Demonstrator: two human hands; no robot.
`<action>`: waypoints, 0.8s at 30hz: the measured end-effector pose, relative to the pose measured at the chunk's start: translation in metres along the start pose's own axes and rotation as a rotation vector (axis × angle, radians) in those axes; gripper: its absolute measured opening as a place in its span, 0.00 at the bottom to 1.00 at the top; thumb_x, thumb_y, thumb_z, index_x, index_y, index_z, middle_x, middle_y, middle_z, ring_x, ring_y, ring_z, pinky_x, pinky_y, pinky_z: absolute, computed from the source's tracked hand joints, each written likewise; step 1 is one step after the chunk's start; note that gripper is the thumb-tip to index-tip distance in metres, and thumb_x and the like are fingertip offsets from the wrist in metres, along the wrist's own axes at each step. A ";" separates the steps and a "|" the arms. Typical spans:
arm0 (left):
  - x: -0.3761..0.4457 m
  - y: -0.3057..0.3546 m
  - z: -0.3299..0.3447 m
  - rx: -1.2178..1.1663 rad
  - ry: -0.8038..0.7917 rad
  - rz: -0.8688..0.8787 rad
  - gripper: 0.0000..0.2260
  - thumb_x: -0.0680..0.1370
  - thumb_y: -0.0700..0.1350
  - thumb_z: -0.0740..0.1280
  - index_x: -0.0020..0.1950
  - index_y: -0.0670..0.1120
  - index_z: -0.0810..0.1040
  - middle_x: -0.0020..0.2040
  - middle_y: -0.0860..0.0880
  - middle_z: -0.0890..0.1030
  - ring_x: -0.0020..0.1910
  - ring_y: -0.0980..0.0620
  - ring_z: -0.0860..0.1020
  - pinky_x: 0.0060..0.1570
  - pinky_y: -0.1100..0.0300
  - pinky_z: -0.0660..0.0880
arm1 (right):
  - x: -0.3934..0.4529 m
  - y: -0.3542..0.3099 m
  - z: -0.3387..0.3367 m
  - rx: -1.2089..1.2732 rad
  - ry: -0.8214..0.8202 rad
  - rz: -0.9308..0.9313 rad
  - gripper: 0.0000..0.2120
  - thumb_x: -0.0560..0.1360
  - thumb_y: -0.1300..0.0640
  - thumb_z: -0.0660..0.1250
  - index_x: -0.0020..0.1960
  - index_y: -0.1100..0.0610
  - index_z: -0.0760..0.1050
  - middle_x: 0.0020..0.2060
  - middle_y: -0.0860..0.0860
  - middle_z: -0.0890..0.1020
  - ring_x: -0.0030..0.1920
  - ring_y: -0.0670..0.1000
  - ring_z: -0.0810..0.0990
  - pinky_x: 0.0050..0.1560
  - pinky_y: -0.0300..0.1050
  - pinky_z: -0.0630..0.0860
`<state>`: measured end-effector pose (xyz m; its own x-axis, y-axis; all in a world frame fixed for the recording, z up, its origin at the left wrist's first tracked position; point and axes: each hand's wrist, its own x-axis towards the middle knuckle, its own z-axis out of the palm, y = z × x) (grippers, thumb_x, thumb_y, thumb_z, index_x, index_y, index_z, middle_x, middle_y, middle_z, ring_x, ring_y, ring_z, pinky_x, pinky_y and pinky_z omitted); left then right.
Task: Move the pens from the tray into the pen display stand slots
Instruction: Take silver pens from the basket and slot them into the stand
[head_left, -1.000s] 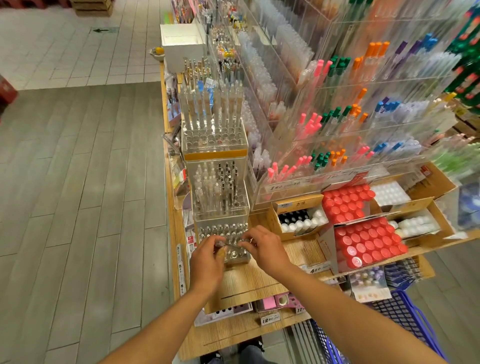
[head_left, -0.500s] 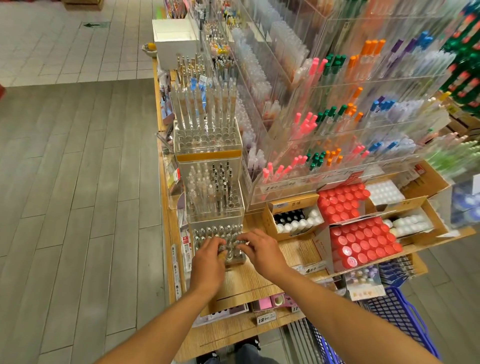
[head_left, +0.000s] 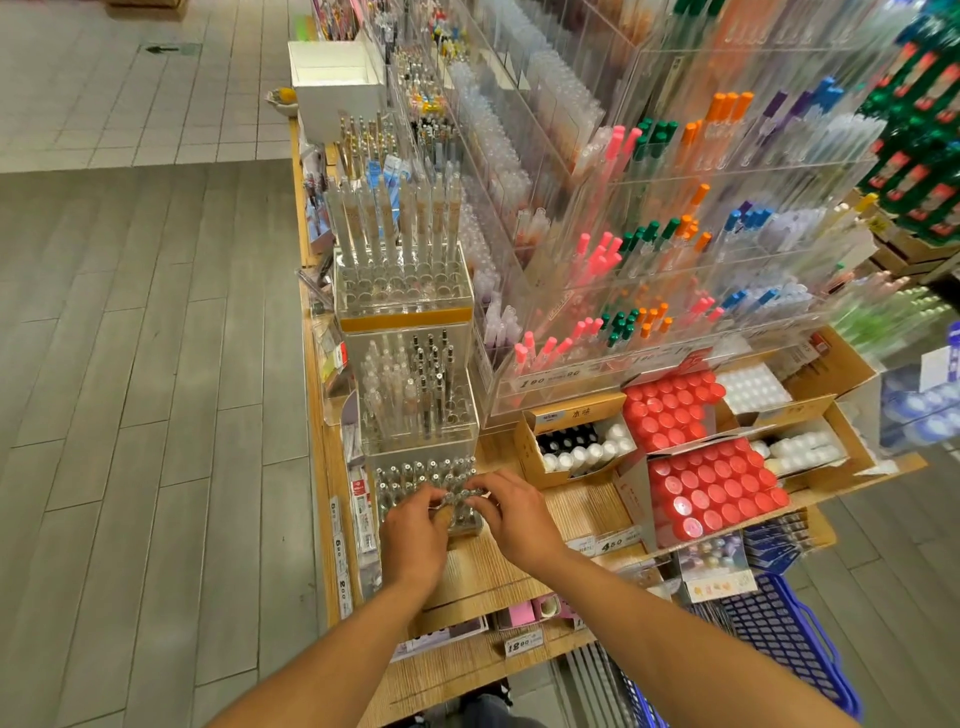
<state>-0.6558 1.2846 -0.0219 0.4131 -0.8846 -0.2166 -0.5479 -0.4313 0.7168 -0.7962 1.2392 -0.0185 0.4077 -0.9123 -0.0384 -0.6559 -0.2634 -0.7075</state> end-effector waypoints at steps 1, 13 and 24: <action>0.001 -0.001 0.000 0.004 -0.003 -0.008 0.09 0.77 0.40 0.71 0.57 0.46 0.83 0.49 0.48 0.85 0.43 0.50 0.80 0.44 0.58 0.75 | 0.000 0.000 0.000 0.007 0.001 0.003 0.11 0.79 0.55 0.65 0.59 0.55 0.79 0.53 0.50 0.80 0.52 0.48 0.78 0.52 0.39 0.72; 0.004 -0.007 -0.002 -0.029 -0.052 -0.054 0.11 0.78 0.40 0.70 0.60 0.46 0.83 0.52 0.46 0.85 0.49 0.47 0.81 0.47 0.59 0.75 | -0.002 0.001 0.007 0.175 0.016 0.130 0.10 0.78 0.59 0.67 0.58 0.55 0.79 0.51 0.47 0.78 0.50 0.47 0.78 0.52 0.40 0.76; -0.022 -0.010 -0.002 -0.045 -0.133 -0.094 0.03 0.81 0.45 0.65 0.51 0.49 0.78 0.43 0.52 0.81 0.36 0.57 0.75 0.33 0.62 0.68 | -0.050 0.021 -0.008 0.292 0.067 0.399 0.08 0.81 0.55 0.62 0.57 0.55 0.77 0.47 0.47 0.81 0.44 0.49 0.83 0.42 0.40 0.77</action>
<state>-0.6574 1.3086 -0.0232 0.3598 -0.8576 -0.3674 -0.4773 -0.5076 0.7174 -0.8359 1.2768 -0.0259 0.1130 -0.9447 -0.3080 -0.5436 0.2007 -0.8150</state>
